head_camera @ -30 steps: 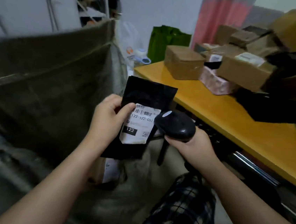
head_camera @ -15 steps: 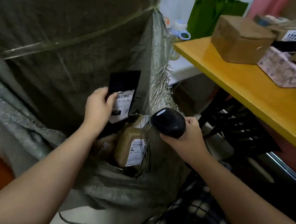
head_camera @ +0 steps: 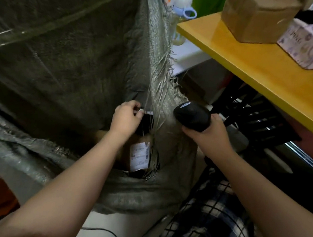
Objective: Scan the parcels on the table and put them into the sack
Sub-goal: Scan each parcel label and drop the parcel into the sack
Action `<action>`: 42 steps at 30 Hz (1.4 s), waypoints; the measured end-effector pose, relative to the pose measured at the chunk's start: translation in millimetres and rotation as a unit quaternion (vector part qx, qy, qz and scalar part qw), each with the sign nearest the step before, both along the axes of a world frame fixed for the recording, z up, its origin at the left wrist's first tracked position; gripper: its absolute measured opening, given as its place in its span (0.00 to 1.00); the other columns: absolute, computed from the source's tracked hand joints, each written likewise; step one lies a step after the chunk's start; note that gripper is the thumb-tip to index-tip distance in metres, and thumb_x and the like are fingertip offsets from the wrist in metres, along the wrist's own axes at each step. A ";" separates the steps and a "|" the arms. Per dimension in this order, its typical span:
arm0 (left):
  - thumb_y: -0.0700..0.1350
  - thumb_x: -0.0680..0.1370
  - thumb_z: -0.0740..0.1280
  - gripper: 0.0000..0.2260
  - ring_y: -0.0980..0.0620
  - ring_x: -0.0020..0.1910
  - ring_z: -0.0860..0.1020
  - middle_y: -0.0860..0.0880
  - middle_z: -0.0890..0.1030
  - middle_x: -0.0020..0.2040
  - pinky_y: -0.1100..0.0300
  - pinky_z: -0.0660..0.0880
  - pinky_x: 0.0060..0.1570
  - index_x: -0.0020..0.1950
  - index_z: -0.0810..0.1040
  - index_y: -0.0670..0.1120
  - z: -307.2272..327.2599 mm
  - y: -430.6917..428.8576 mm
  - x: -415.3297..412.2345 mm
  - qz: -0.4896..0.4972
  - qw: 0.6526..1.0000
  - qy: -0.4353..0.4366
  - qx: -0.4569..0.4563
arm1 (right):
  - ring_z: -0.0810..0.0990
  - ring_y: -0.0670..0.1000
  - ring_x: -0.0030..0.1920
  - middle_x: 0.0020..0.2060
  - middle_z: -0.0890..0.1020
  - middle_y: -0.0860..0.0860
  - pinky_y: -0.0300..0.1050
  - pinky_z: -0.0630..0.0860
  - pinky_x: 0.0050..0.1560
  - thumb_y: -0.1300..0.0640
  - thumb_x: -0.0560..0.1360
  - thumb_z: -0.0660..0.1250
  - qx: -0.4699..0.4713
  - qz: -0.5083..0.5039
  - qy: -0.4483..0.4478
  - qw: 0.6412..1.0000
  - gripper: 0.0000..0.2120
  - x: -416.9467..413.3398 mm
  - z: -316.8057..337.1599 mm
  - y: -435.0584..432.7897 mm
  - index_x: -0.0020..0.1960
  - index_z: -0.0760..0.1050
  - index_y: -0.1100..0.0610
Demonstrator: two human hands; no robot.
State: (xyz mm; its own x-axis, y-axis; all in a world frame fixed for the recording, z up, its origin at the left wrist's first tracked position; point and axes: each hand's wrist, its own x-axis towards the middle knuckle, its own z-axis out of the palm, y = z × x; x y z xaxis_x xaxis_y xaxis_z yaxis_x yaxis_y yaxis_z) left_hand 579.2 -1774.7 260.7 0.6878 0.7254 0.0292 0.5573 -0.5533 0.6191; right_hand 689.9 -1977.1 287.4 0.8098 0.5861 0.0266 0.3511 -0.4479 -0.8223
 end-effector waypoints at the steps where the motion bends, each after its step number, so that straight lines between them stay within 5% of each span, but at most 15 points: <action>1: 0.45 0.78 0.65 0.12 0.41 0.59 0.74 0.41 0.78 0.58 0.52 0.71 0.60 0.61 0.78 0.43 8.5 -8.7 2.6 -0.013 1.000 -0.016 0.019 | 0.82 0.54 0.44 0.43 0.82 0.61 0.52 0.79 0.44 0.57 0.67 0.78 0.025 -0.013 -0.001 1.000 0.11 0.7 6.8 -5.7 0.45 0.80 0.61; 5: 0.45 0.78 0.65 0.12 0.43 0.58 0.73 0.44 0.78 0.57 0.53 0.68 0.60 0.61 0.77 0.45 48.0 -50.9 16.0 -0.080 0.990 -0.088 0.077 | 0.82 0.53 0.42 0.40 0.83 0.58 0.50 0.78 0.44 0.58 0.67 0.77 0.080 -0.078 -0.006 0.994 0.08 3.1 33.1 -38.0 0.43 0.80 0.58; 9: 0.47 0.79 0.65 0.12 0.47 0.59 0.71 0.48 0.77 0.58 0.56 0.66 0.59 0.62 0.76 0.48 82.9 -105.6 40.2 -0.175 0.971 -0.126 0.101 | 0.82 0.52 0.46 0.43 0.83 0.50 0.48 0.79 0.48 0.52 0.67 0.77 0.092 -0.153 0.013 0.984 0.17 8.1 58.2 -90.3 0.54 0.79 0.53; 13: 0.47 0.79 0.64 0.13 0.46 0.59 0.72 0.47 0.77 0.58 0.55 0.66 0.58 0.62 0.76 0.47 104.1 -172.6 71.6 -0.258 0.950 -0.145 0.101 | 0.82 0.52 0.35 0.31 0.82 0.51 0.52 0.78 0.40 0.54 0.68 0.76 0.121 -0.227 -0.029 0.966 0.07 5.7 84.6 -163.7 0.40 0.78 0.51; 17: 0.49 0.79 0.64 0.14 0.47 0.59 0.71 0.49 0.77 0.59 0.55 0.67 0.58 0.63 0.75 0.48 114.8 -247.1 100.4 -0.349 0.919 -0.162 0.091 | 0.80 0.45 0.31 0.27 0.81 0.46 0.45 0.75 0.37 0.54 0.67 0.76 0.135 -0.306 -0.078 0.939 0.07 1.3 100.3 -244.6 0.38 0.78 0.52; 24: 0.51 0.79 0.64 0.16 0.46 0.62 0.69 0.48 0.75 0.61 0.52 0.64 0.59 0.65 0.74 0.48 136.3 -368.6 141.2 -0.502 0.831 -0.178 0.159 | 0.79 0.40 0.47 0.43 0.80 0.37 0.36 0.74 0.49 0.55 0.67 0.77 0.172 -0.425 -0.141 0.877 0.16 -13.5 113.7 -359.7 0.51 0.76 0.43; 27: 0.59 0.75 0.66 0.27 0.47 0.70 0.65 0.48 0.70 0.70 0.52 0.61 0.67 0.70 0.69 0.47 138.3 -416.0 146.4 -0.594 0.758 -0.176 0.204 | 0.82 0.47 0.48 0.42 0.83 0.43 0.45 0.77 0.51 0.55 0.67 0.76 0.191 -0.477 -0.137 0.847 0.13 -20.5 112.9 -393.1 0.49 0.79 0.47; 30: 0.68 0.71 0.65 0.43 0.47 0.77 0.54 0.46 0.57 0.78 0.52 0.49 0.74 0.77 0.57 0.46 134.8 -451.1 153.7 -0.643 0.696 -0.097 0.305 | 0.80 0.45 0.48 0.40 0.80 0.39 0.40 0.72 0.49 0.57 0.68 0.76 0.193 -0.502 -0.157 0.829 0.13 -25.2 111.8 -413.3 0.48 0.77 0.45; 34: 0.72 0.69 0.63 0.45 0.48 0.76 0.58 0.47 0.60 0.77 0.51 0.50 0.74 0.78 0.58 0.48 134.5 -469.0 155.5 -0.636 0.687 -0.076 0.344 | 0.79 0.44 0.50 0.46 0.82 0.43 0.37 0.71 0.50 0.58 0.69 0.75 0.187 -0.491 -0.144 0.838 0.14 -34.2 108.0 -431.0 0.53 0.78 0.49; 37: 0.64 0.73 0.66 0.35 0.49 0.73 0.64 0.49 0.66 0.74 0.54 0.54 0.71 0.76 0.63 0.50 131.9 -456.6 149.9 -0.624 0.681 -0.129 0.362 | 0.80 0.45 0.50 0.48 0.83 0.47 0.39 0.72 0.52 0.59 0.70 0.75 0.196 -0.482 -0.136 0.843 0.14 -41.0 103.9 -434.7 0.54 0.79 0.50; 42: 0.42 0.75 0.68 0.26 0.50 0.69 0.68 0.50 0.72 0.70 0.56 0.60 0.68 0.73 0.69 0.51 146.3 -422.4 130.6 -0.641 0.688 -0.148 0.306 | 0.80 0.33 0.45 0.39 0.83 0.34 0.28 0.72 0.43 0.59 0.70 0.75 0.260 -0.456 -0.091 0.846 0.13 -46.0 102.1 -431.9 0.45 0.79 0.42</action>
State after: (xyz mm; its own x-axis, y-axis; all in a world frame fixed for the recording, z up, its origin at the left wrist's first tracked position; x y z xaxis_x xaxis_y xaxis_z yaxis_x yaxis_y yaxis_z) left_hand 709.9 -2197.1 407.0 0.6488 -0.6828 0.3359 -0.7326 -0.6799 0.0332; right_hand 643.9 -2409.1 389.5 0.8737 -0.4104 0.2613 0.1959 -0.1950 -0.9610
